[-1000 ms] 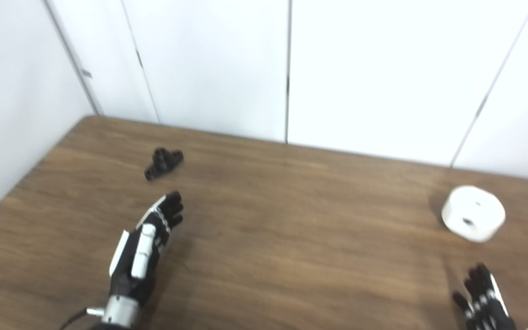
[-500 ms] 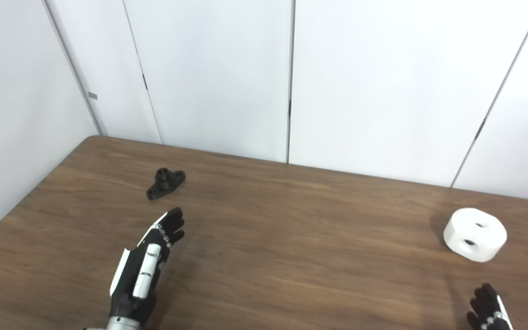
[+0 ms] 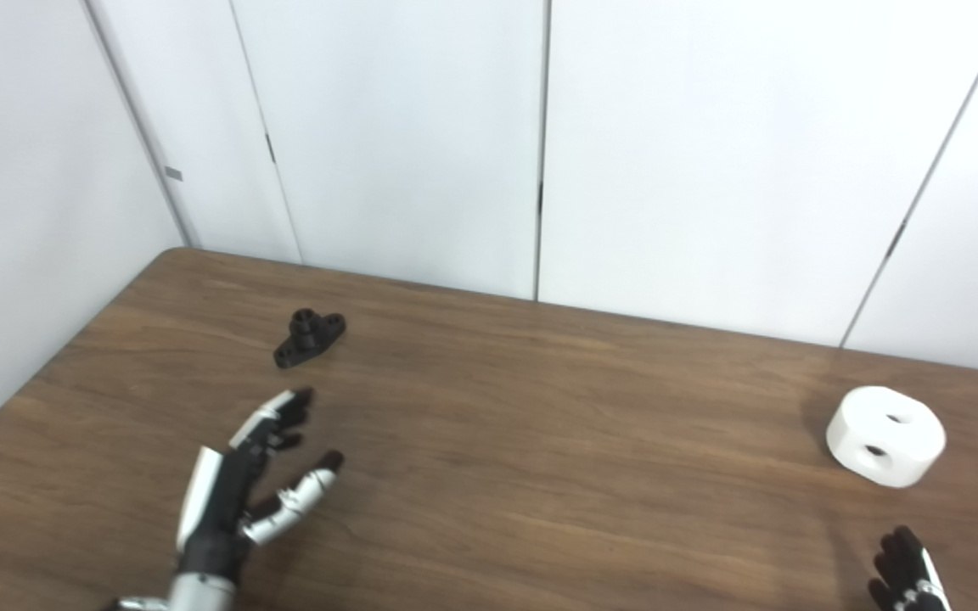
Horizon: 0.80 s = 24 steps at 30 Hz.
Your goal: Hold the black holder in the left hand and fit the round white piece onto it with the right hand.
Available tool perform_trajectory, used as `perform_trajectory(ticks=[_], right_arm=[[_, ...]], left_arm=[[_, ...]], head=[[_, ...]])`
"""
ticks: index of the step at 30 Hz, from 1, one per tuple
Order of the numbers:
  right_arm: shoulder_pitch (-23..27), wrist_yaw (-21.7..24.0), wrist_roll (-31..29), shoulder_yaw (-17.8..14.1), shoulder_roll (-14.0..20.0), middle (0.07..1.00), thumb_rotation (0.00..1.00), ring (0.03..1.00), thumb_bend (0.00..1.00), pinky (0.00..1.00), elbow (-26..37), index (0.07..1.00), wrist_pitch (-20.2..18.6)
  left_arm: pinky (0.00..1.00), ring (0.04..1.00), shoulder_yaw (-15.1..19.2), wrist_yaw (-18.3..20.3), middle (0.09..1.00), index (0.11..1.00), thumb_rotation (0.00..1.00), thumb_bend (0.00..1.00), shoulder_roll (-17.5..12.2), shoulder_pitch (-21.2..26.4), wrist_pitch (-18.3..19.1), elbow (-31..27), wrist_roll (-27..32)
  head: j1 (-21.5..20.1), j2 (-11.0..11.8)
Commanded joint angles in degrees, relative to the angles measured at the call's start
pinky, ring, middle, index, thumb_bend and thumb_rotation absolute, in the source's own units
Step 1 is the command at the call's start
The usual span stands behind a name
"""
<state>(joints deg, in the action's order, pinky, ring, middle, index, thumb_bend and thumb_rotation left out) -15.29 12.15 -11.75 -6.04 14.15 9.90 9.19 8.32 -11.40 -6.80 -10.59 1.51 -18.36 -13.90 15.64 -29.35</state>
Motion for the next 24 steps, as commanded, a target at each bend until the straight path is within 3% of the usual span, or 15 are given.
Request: perform_trajectory(ticks=[1,8,19,24], right_arm=[[-2.26,-0.33,0.41,0.58,-1.05,1.000,1.00,1.000,0.61,1.00,-2.53,1.000,-0.31],[-2.56,-0.62,0.72,0.65,-1.13,1.000,1.00,1.000,0.62,1.00,-1.68,1.000,-0.80],[-3.34,-0.51,-0.13,0.32,-0.80,1.000,1.00,1.000,0.61,1.00,-0.32,1.000,-1.94],[-3.45,-0.62,0.27,0.43,-0.80,1.000,1.00,1.000,0.59,1.00,-0.20,1.000,-1.48]], left_arm=[[0.80,0.865,1.63,-0.71,0.888,0.846,0.21,0.68,-1.26,3.62,0.94,-1.64,-1.42],[0.88,0.912,4.66,0.22,0.903,0.837,0.26,0.73,-6.28,9.79,8.80,0.97,-7.40],[0.84,0.911,1.92,0.35,0.886,0.808,0.31,0.82,-12.47,19.90,15.93,13.97,-14.20],[0.84,0.924,0.73,-1.90,0.886,0.802,0.28,0.84,-13.65,23.91,14.84,21.47,-15.34]], head=[[0.07,-0.05],[0.08,-0.53],[-0.11,-1.54],[-0.55,-1.71]])
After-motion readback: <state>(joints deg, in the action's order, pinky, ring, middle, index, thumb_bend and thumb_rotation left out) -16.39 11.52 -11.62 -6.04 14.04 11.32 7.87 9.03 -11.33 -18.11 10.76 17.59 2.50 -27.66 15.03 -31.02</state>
